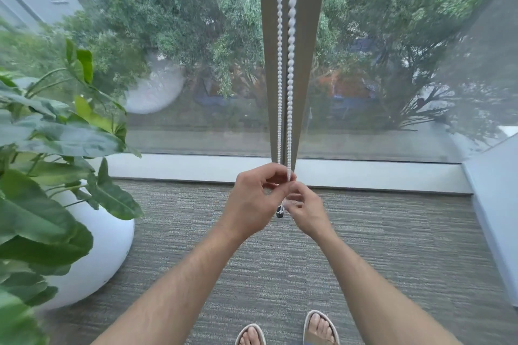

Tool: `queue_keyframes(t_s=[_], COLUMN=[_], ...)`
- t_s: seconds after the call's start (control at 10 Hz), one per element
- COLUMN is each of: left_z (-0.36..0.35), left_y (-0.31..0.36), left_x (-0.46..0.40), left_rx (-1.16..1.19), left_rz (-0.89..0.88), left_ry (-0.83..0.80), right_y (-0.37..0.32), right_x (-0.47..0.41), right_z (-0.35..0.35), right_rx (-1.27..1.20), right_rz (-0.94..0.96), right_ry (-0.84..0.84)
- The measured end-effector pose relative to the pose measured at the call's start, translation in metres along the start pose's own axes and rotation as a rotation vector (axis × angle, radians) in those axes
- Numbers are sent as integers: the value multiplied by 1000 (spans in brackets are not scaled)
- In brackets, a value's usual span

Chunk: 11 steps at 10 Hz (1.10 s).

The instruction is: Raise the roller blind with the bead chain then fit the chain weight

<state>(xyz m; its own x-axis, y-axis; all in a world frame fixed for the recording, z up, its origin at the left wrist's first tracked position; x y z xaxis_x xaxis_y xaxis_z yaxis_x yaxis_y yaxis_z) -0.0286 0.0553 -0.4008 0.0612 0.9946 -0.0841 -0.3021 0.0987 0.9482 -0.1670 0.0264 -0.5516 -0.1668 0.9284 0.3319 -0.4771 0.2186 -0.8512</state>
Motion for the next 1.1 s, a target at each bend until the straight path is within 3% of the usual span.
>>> queue_keyframes(t_s=[0.4, 0.8, 1.1], left_z=[48, 114, 159], left_y=[148, 304, 416], left_x=[-25, -58, -85], left_rx=[119, 150, 139], left_rz=[-72, -174, -267], left_ry=[136, 244, 278], right_y=[-213, -390, -529], right_x=[48, 108, 151], right_z=[81, 157, 225], right_rx=[-158, -228, 67], right_rz=[274, 485, 758], right_ry=[18, 220, 484])
Point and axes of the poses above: each hand's wrist, its own x-axis away from the middle knuckle, its own z-axis out of the back of the hand, y = z × x, the point moved 2 cm from there along -x, towards the middle knuckle, and after that the axes turned 7 degrees about x, right-handed, at the moved point
